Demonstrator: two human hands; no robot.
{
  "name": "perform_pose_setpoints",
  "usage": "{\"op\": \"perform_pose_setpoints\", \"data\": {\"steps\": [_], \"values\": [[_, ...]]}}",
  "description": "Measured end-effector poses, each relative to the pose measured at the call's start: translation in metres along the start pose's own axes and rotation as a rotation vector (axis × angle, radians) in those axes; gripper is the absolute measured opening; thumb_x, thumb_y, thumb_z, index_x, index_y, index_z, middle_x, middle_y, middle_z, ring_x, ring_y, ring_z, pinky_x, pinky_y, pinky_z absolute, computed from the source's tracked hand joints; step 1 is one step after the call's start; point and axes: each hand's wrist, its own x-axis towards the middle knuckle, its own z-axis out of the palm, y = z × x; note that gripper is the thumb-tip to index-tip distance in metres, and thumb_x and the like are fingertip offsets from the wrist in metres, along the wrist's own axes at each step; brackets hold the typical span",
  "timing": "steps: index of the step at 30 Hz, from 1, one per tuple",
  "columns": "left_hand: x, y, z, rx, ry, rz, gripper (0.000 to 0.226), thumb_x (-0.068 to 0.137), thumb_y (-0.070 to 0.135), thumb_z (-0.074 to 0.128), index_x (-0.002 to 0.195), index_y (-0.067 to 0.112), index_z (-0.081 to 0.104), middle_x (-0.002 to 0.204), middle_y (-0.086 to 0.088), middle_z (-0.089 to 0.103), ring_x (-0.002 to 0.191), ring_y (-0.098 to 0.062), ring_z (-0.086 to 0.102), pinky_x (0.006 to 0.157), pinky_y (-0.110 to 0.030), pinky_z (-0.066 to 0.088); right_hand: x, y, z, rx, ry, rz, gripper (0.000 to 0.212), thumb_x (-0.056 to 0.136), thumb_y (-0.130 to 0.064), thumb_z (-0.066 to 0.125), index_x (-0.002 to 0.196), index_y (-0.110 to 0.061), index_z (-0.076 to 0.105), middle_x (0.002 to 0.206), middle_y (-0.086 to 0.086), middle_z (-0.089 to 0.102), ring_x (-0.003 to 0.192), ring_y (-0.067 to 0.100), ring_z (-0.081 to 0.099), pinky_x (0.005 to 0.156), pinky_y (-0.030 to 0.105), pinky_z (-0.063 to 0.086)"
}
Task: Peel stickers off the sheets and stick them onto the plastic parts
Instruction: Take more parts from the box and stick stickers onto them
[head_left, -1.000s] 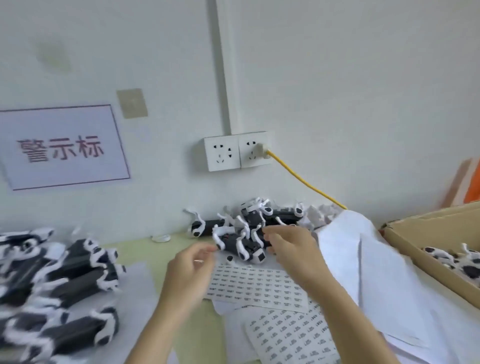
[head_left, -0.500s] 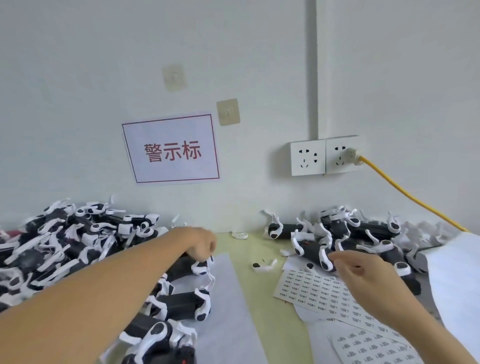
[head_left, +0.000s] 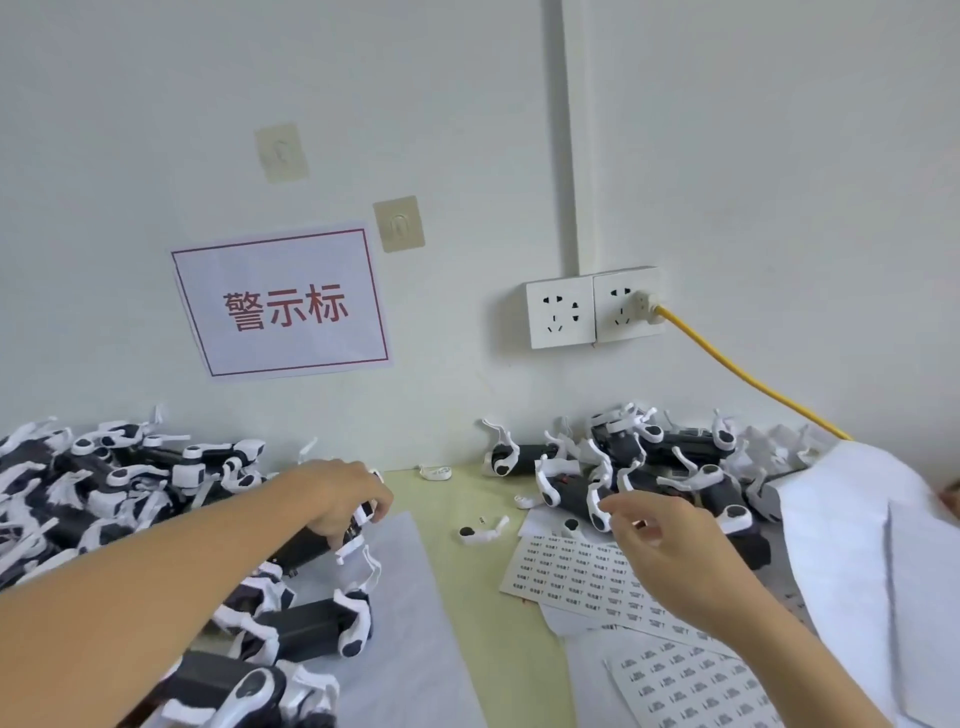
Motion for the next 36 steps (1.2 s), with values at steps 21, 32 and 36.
{"op": "perform_pose_setpoints", "data": {"steps": [21,32,36], "values": [[-0.005,0.004,-0.025,-2.089,0.493,-0.480,0.026,0.101,0.026,0.057,0.117,0.009,0.046,0.097,-0.015,0.058,0.053,-0.029,0.067,0.039,-0.028,0.055,0.003,0.008,-0.007,0.028,0.048,0.023,0.028,0.100,-0.021,0.048,0.122,-0.026,0.065,0.107,-0.008,0.063,0.060,0.018,0.067,0.044,0.028,0.051],[-0.068,0.096,0.009,-0.742,0.557,0.269,0.017,0.091,0.033,0.063,0.098,0.024,0.050,0.092,0.011,0.056,0.074,0.000,0.051,0.063,-0.018,0.039,0.002,0.006,-0.004,-0.008,0.030,0.036,0.031,0.099,-0.023,0.050,0.127,-0.027,0.063,0.105,-0.014,0.061,0.084,0.024,0.072,0.051,0.034,0.057],[-0.088,0.119,0.052,-0.239,0.595,0.168,0.019,0.099,0.043,0.033,0.109,0.029,0.024,0.106,0.008,0.033,0.106,-0.019,0.045,0.084,-0.037,0.042,0.003,0.007,-0.002,0.003,0.030,0.033,0.030,0.100,-0.024,0.050,0.127,-0.026,0.063,0.102,-0.016,0.059,0.084,0.025,0.072,0.041,0.024,0.048]]}}
